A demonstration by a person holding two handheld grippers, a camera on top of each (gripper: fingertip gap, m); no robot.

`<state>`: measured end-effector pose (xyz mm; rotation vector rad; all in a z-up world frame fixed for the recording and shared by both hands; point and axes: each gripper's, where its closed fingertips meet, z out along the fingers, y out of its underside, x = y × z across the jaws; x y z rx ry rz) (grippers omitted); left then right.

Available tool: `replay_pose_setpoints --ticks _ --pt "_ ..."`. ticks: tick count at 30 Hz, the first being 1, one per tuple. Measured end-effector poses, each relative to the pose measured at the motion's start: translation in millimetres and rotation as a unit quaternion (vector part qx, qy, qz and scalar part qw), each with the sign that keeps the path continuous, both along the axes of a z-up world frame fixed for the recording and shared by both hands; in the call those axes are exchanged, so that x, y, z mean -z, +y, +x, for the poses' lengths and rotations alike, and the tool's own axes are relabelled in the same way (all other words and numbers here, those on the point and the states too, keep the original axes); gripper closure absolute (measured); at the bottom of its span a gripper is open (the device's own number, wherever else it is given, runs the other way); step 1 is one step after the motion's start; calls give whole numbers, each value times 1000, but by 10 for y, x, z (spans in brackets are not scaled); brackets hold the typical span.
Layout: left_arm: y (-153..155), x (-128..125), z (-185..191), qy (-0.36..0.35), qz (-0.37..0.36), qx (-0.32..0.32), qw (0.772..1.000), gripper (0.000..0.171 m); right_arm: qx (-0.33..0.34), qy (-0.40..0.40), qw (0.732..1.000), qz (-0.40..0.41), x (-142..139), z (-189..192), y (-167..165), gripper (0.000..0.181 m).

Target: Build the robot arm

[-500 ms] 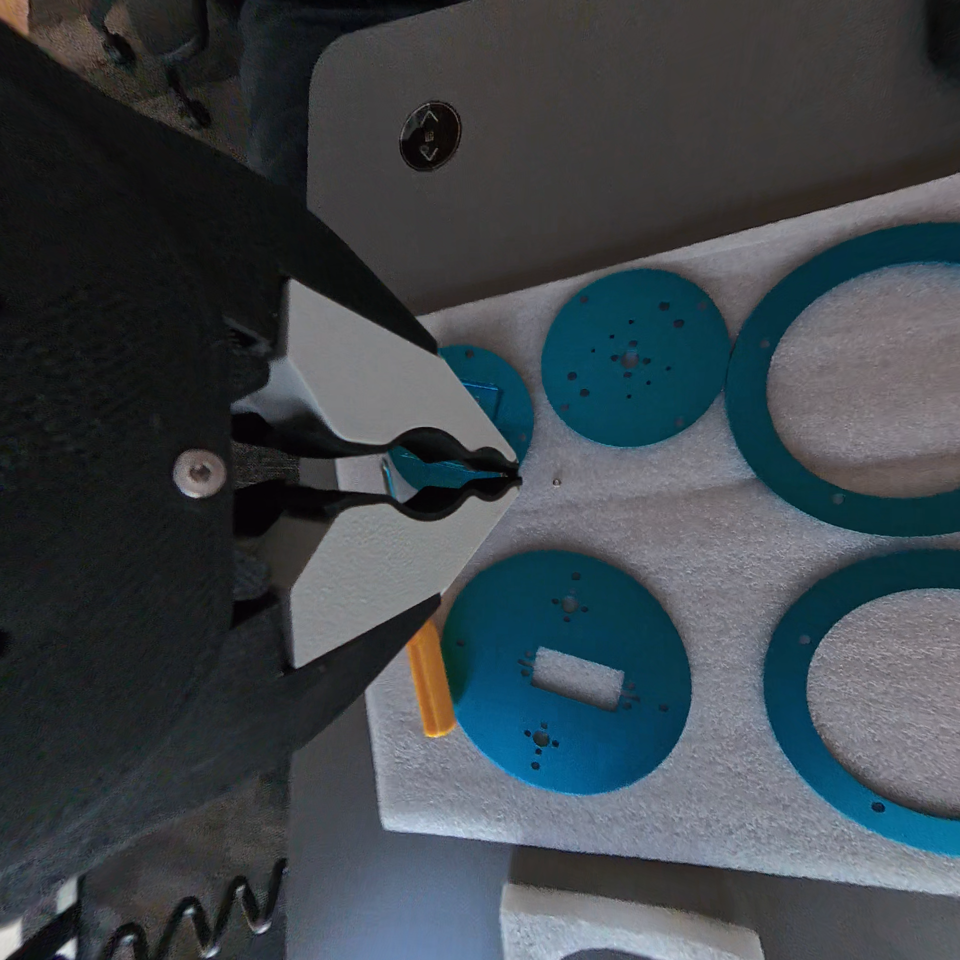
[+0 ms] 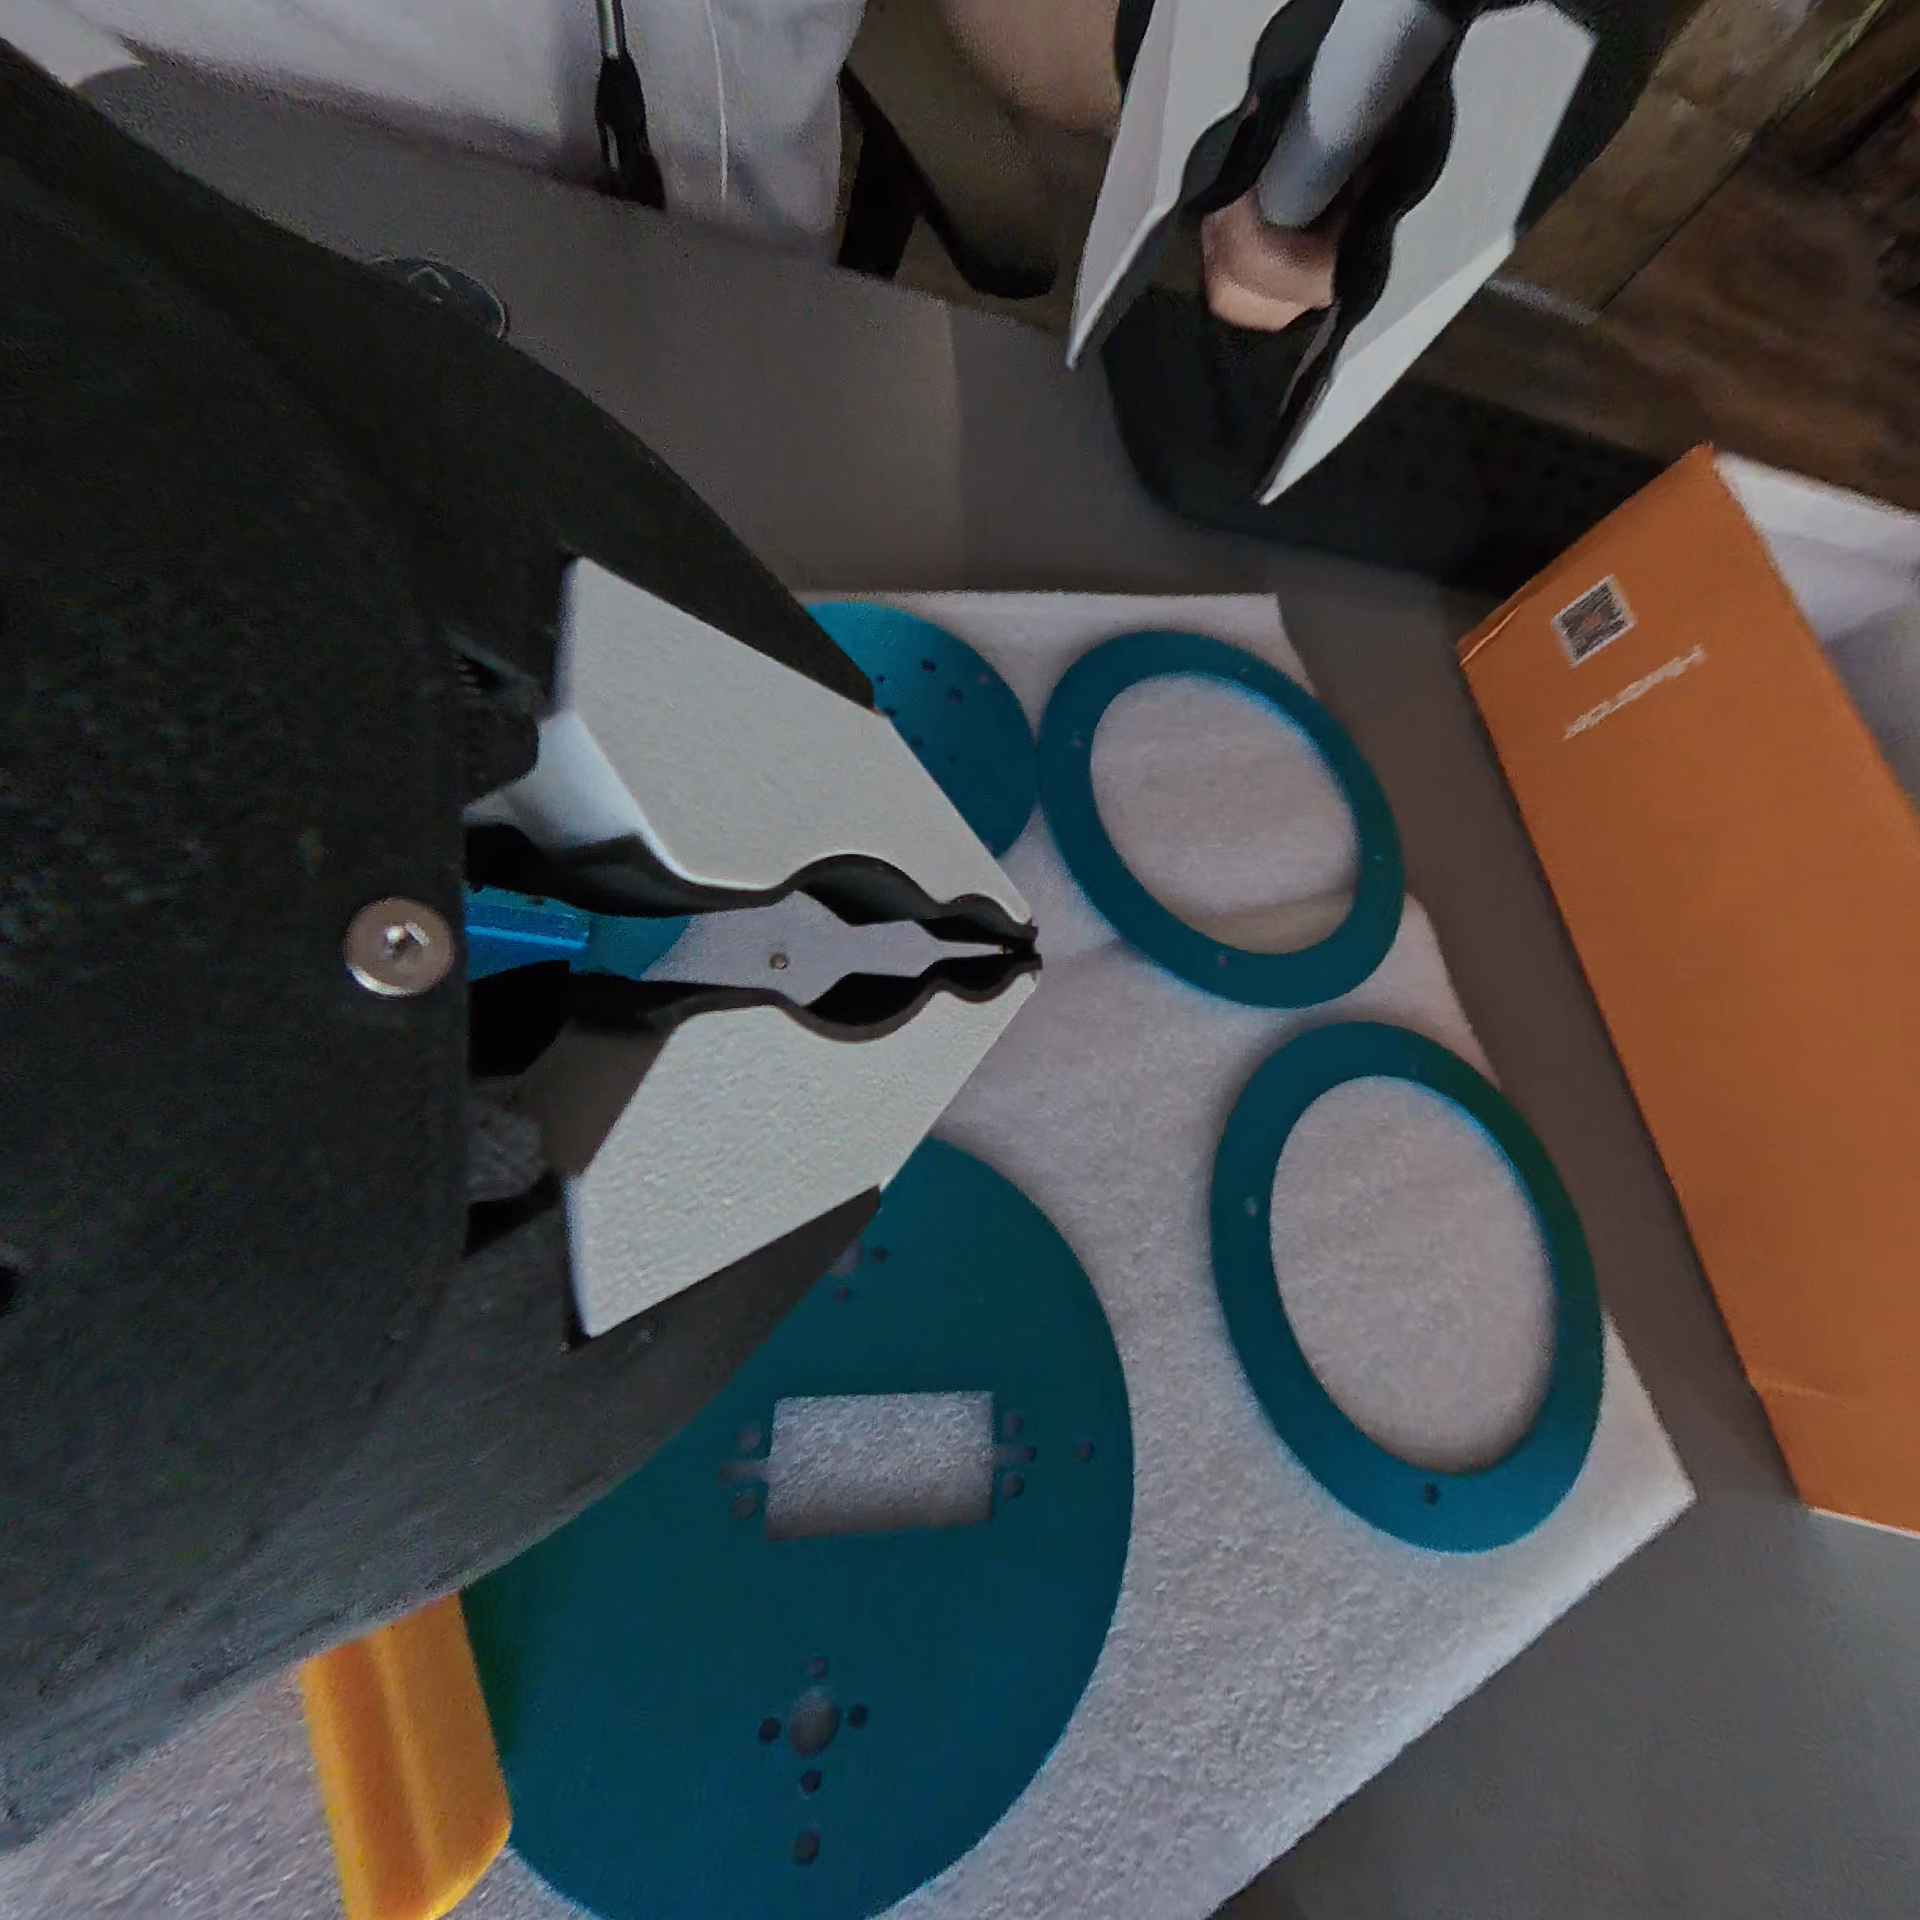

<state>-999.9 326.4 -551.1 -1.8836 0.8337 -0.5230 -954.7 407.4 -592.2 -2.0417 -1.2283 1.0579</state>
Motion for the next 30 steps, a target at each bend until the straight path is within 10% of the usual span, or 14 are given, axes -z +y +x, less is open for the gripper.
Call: replay_pose_setpoints --ticks 14,20,23,26,30 --pt "322 101 374 -41 -44 56 997 138 -39 -155 987 11 294 212 -104 167" --pt "407 252 266 82 -25 78 993 144 25 -15 994 101 -265 413 -35 166" --pt "443 328 344 126 -51 118 984 148 85 113 956 256 -701 645 -91 152" --pt "483 315 525 112 -63 143 981 155 138 147 947 249 -672 911 -192 123" --pt "615 357 665 98 -57 147 983 161 159 152 951 216 -598 1096 -305 136"
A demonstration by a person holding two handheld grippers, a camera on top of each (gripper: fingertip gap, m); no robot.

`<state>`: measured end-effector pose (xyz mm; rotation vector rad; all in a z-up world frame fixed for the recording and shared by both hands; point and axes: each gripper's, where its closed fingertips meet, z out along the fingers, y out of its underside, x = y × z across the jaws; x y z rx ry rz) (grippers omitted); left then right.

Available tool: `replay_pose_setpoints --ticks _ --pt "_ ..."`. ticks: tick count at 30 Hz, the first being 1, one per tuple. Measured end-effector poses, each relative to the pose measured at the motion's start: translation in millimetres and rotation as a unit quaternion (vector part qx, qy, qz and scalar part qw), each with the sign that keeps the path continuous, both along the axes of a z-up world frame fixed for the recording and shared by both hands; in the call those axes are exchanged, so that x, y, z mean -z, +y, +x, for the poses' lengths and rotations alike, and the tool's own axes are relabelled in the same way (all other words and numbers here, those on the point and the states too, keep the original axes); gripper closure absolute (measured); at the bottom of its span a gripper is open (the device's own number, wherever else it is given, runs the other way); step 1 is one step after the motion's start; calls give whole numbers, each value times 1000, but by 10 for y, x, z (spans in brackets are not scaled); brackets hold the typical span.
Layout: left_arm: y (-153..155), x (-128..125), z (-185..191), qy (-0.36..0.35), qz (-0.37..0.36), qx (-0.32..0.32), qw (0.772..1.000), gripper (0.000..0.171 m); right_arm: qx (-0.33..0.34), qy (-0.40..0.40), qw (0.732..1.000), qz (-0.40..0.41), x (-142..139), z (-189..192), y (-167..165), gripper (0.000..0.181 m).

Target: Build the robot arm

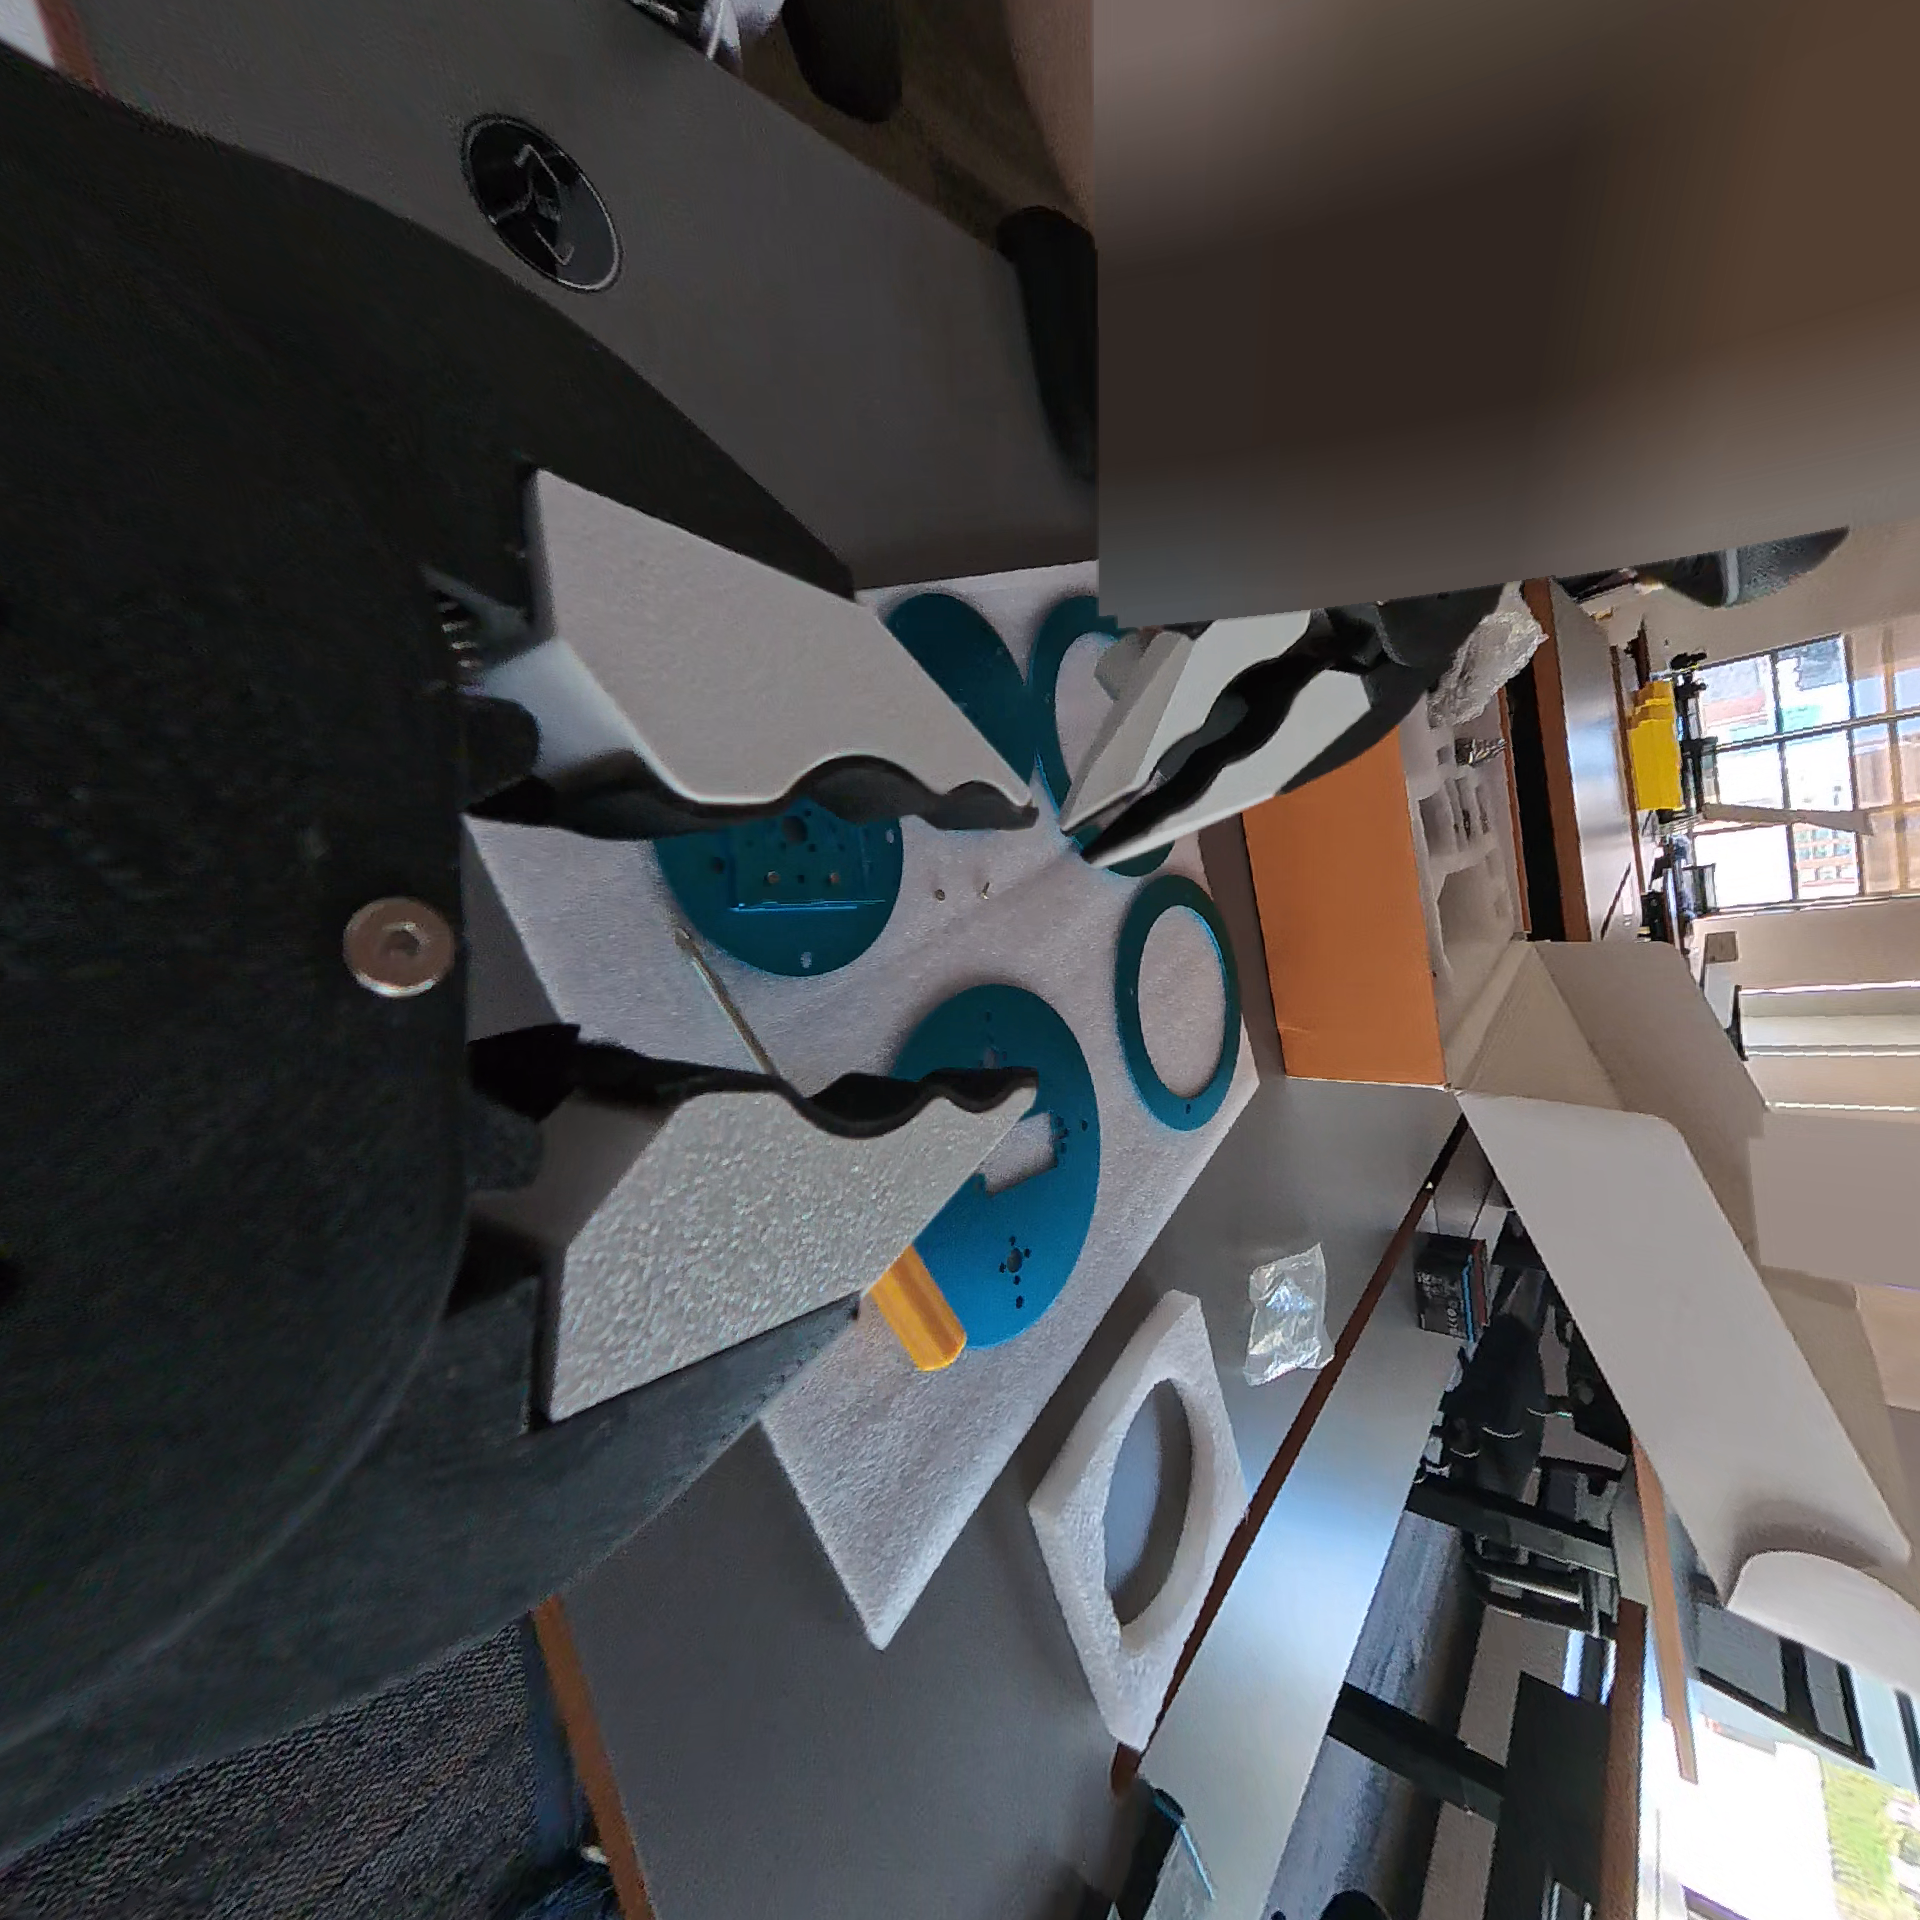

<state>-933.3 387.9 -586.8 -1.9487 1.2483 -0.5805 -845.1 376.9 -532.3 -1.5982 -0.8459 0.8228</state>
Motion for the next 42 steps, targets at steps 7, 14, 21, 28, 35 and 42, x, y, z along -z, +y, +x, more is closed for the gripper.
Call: replay_pose_setpoints --ticks 7,14,21,28,35,42 --pt "101 38 -176 14 -38 -19 999 162 -8 -132 991 -16 404 -48 -82 139" --pt "-91 72 99 39 -18 52 998 162 -16 -149 989 -9 432 -179 -49 150" --pt "-81 249 278 86 -1 110 990 157 -16 -143 989 -20 457 -133 -96 151" --pt "-56 359 282 116 16 121 986 159 -20 -157 987 -35 569 -51 -189 151" --pt "-61 372 302 108 15 128 986 165 -52 -135 987 -75 634 -117 -397 129" --pt "-94 360 305 108 22 136 985 169 -78 -191 977 -54 774 -199 -371 109"
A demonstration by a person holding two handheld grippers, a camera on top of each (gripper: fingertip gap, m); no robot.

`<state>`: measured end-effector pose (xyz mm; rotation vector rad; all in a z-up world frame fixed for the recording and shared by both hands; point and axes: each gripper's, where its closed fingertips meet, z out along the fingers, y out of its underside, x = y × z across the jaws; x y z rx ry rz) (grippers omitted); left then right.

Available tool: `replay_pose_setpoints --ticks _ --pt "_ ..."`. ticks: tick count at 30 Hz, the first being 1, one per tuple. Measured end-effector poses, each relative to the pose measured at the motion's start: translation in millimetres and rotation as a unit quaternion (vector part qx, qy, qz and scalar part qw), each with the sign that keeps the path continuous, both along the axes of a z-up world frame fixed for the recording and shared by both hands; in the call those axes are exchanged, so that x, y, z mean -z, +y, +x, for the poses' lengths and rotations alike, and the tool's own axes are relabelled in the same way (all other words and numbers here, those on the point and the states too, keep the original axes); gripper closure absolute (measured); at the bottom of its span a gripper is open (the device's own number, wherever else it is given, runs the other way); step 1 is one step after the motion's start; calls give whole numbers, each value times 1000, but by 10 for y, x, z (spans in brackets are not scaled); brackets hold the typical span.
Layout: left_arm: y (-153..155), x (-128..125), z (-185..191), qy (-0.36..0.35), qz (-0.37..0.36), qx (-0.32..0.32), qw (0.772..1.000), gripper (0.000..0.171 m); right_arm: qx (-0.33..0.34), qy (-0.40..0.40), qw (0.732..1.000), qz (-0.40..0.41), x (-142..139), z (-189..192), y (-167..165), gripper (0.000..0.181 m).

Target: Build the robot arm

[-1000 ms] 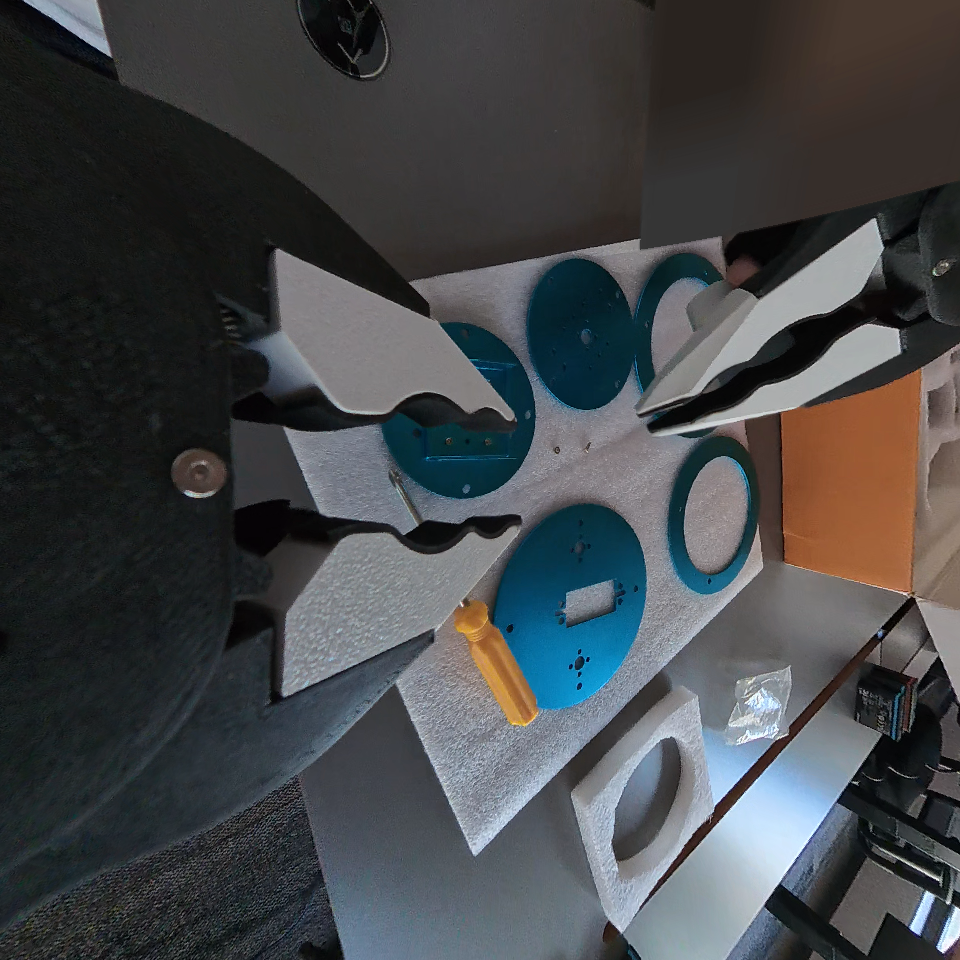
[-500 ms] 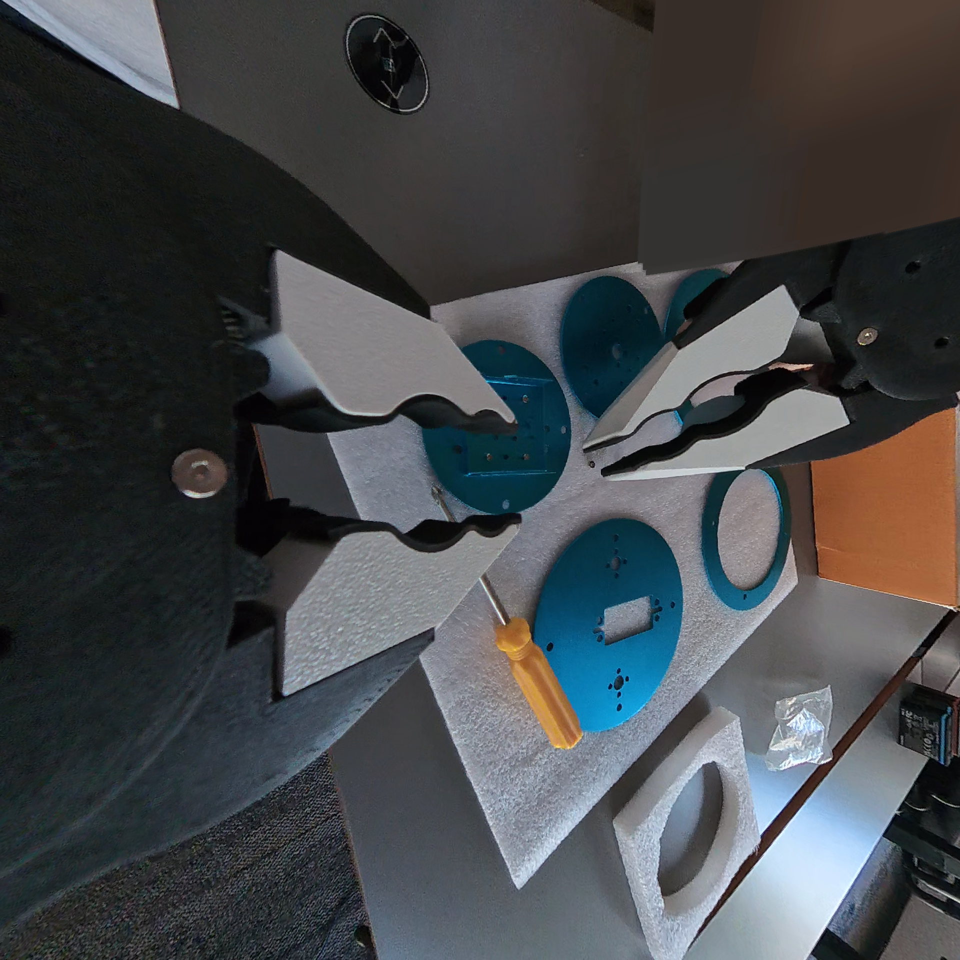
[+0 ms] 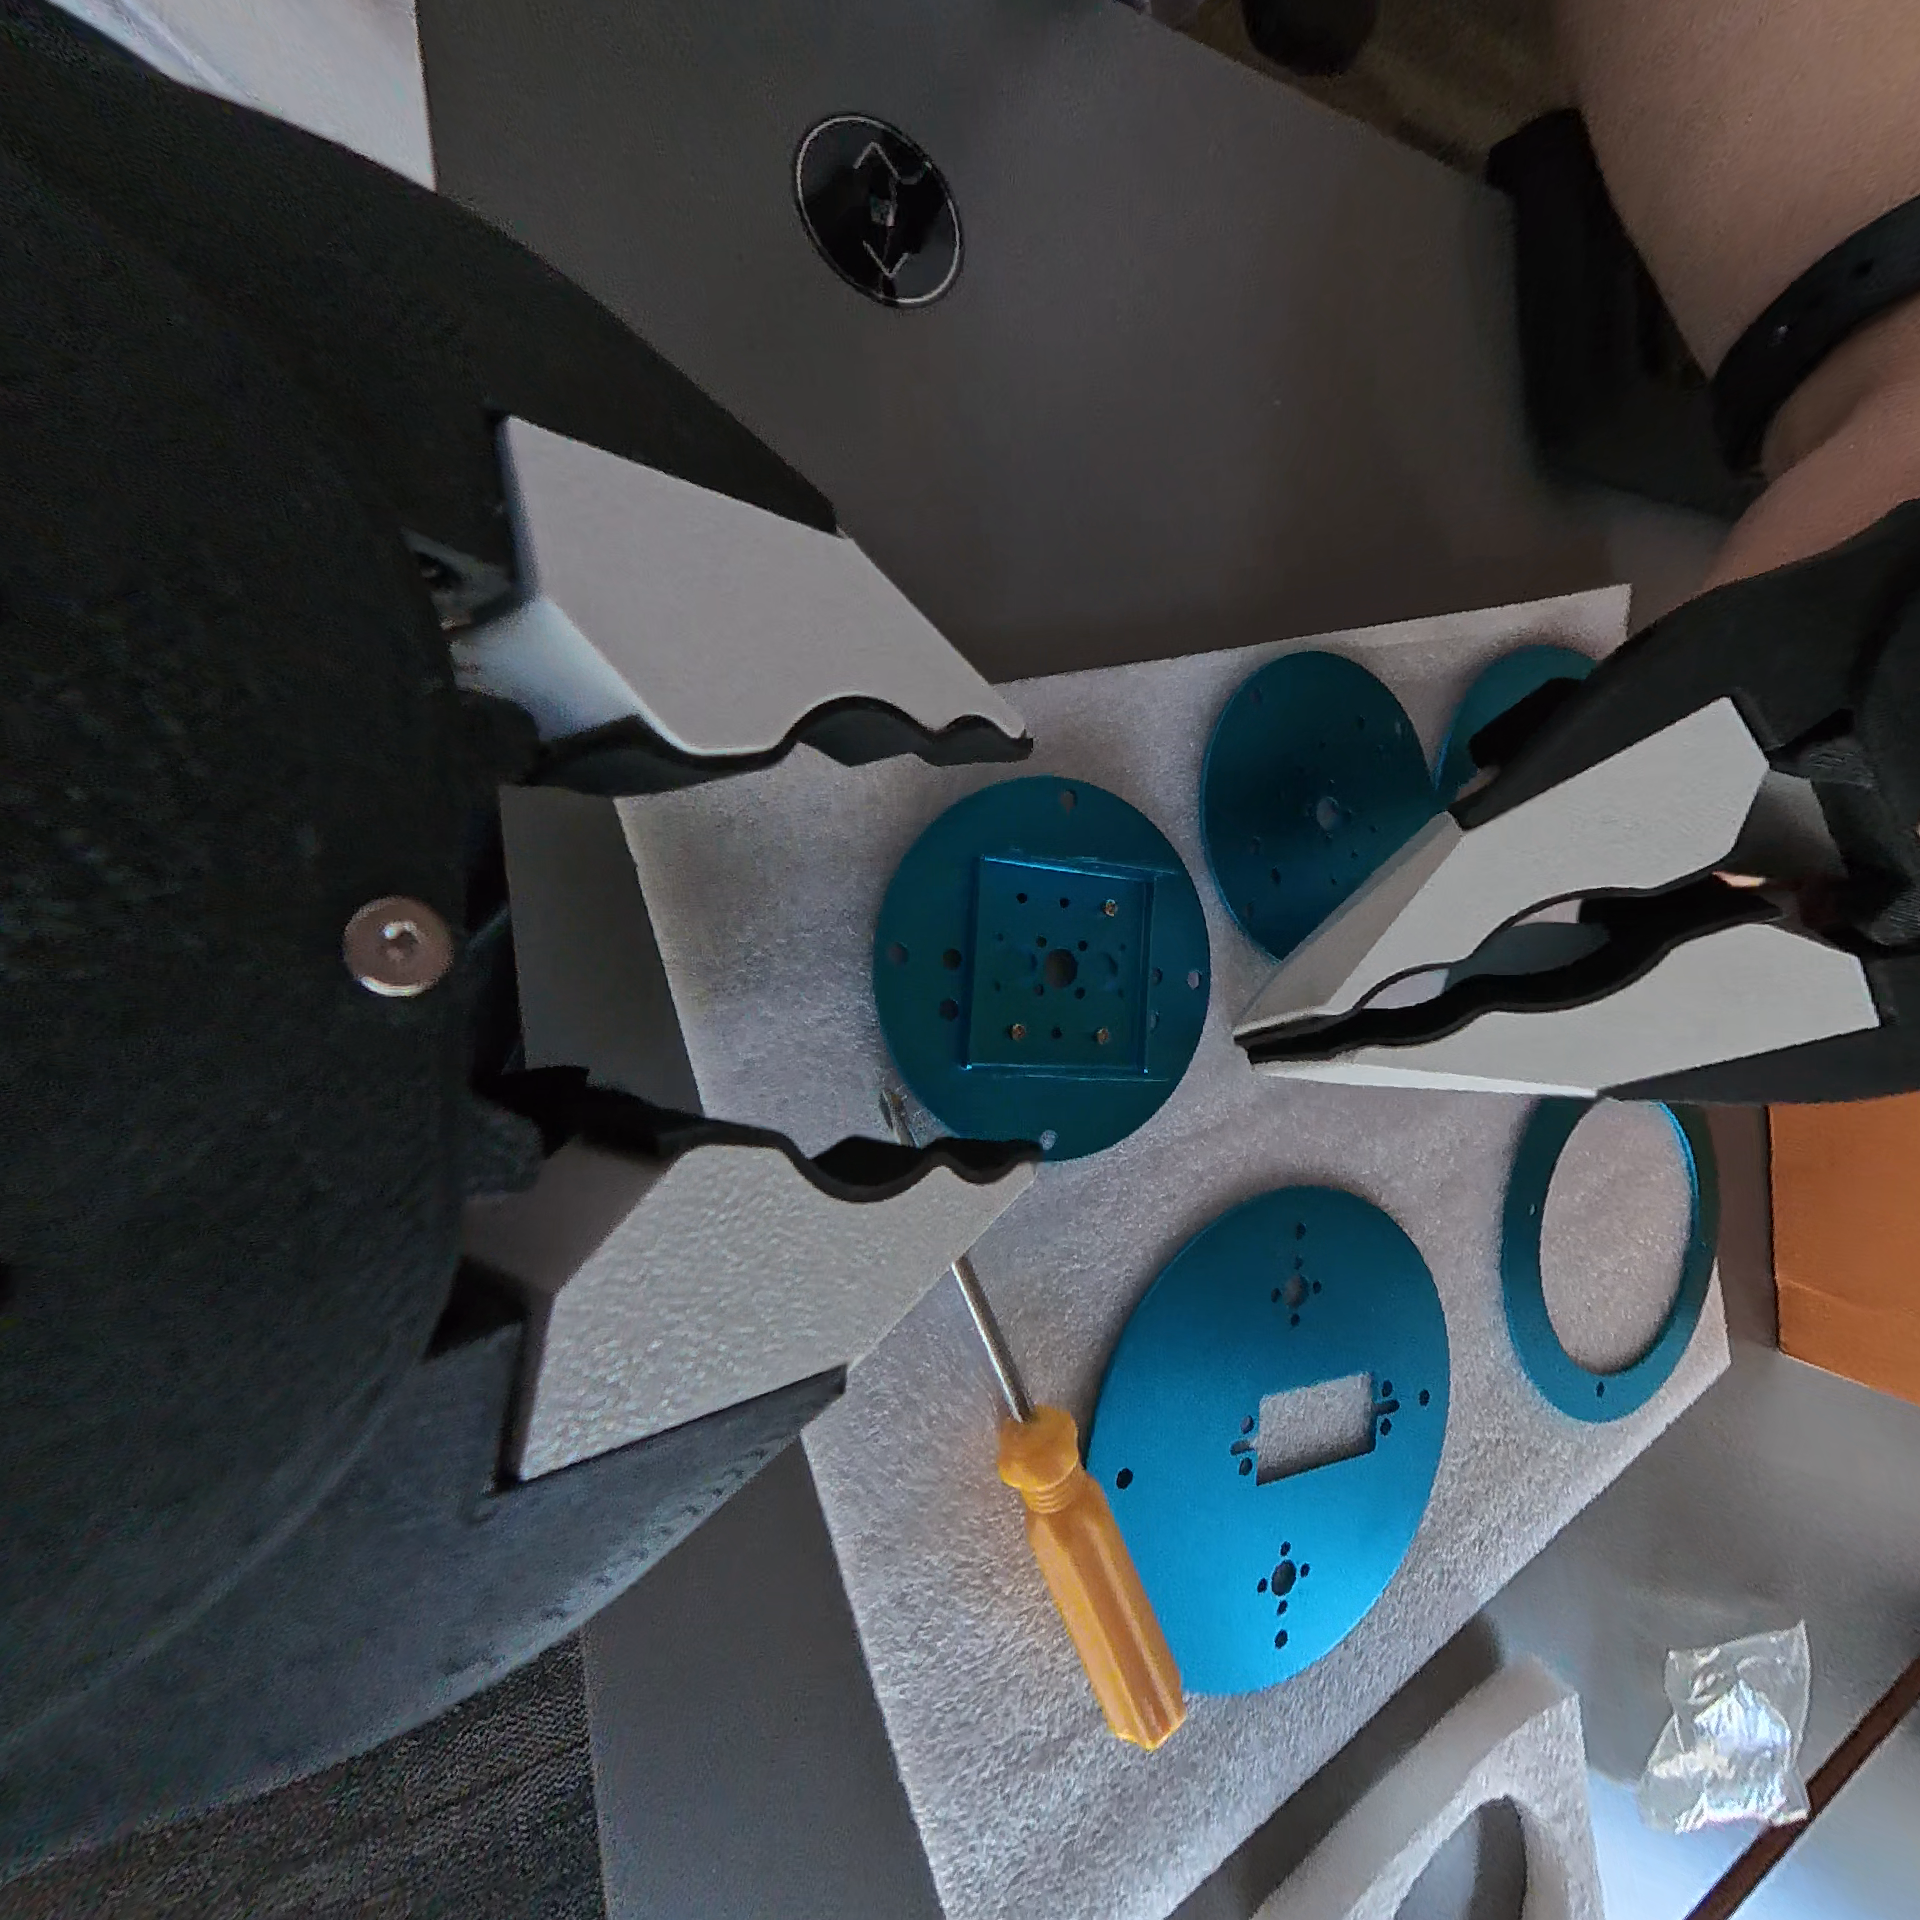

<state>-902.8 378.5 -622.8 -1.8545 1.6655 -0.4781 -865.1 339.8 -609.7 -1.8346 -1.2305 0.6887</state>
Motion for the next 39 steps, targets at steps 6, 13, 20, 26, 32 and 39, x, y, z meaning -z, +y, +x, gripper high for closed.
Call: replay_pose_setpoints --ticks 6,13,20,26,32,39 --pt "-13 -67 -38 -12 -3 -9 1000 169 -45 -39 998 -20 68 -28 54 102" --pt "-320 -252 -29 -52 -23 -4 998 169 -69 -79 994 -40 143 -34 60 104" --pt "-603 -317 -20 -62 -23 2 998 169 -61 -84 994 -38 137 -63 85 104" --pt "-678 -316 159 -85 -27 14 996 170 -57 -73 995 -24 106 -83 70 100" --pt "-757 -295 313 -101 -37 33 994 170 1 -3 1000 -27 -114 60 -81 114" --pt "-775 -60 646 -26 -6 56 998 170 44 -9 998 -51 91 324 -316 114"
